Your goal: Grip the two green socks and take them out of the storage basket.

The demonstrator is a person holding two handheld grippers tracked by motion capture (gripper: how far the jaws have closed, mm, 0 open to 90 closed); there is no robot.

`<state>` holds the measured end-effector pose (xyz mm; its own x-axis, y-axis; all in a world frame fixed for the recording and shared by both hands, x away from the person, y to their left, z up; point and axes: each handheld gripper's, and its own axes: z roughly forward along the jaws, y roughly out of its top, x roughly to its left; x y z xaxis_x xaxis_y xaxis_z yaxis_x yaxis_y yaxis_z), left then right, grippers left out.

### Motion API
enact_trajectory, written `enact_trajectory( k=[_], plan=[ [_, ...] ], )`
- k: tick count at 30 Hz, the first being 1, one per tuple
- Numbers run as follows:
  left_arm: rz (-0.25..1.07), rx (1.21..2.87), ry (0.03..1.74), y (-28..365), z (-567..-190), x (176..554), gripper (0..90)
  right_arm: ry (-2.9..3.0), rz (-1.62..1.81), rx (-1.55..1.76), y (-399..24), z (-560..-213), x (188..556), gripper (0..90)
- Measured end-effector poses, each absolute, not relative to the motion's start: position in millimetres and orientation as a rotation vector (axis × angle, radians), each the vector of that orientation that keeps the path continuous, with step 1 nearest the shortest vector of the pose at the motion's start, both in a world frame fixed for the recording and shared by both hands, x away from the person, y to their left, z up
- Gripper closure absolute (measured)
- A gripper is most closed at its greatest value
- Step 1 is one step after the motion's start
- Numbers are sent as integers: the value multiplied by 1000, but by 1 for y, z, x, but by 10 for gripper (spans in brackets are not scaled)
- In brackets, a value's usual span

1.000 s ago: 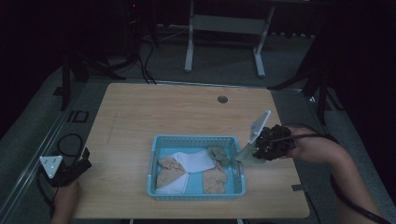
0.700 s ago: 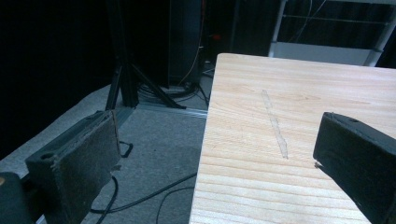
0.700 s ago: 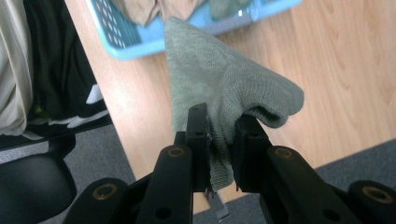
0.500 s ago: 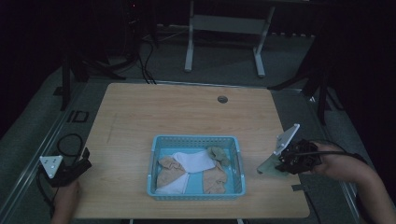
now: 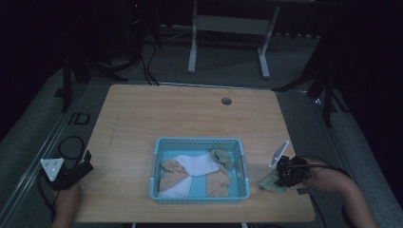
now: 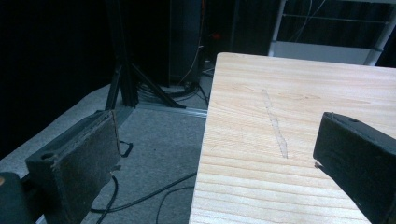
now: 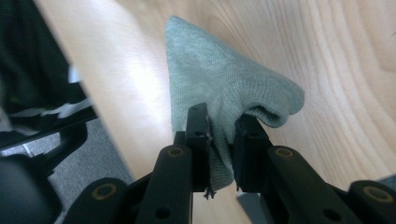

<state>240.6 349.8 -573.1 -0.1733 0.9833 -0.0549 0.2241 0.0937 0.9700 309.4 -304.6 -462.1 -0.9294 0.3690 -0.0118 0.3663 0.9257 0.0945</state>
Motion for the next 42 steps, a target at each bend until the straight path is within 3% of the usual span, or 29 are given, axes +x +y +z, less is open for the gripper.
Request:
enact_trajectory(
  k=[5,10,13,18,26,29,42],
  plan=[
    [1152,1237,1544,350,-573,241,7,3052,147,614,-305,-500,326,772],
    [1151,1237,1544,350,-573,241,7,3057,147,641,-304,-517,333,724],
    [1149,1239,1547,350,-573,241,7,3061,164,646,-303,-512,333,541],
    [1149,1239,1548,350,-573,241,7,3060,128,623,-301,-502,330,424],
    [1148,1238,1547,350,-573,241,7,3040,100,573,-294,-480,331,374],
    [1148,1238,1547,350,-573,241,7,3042,133,606,-286,-470,334,315],
    [1149,1237,1545,350,-573,241,7,3053,145,494,-248,-441,343,298]
  ],
)
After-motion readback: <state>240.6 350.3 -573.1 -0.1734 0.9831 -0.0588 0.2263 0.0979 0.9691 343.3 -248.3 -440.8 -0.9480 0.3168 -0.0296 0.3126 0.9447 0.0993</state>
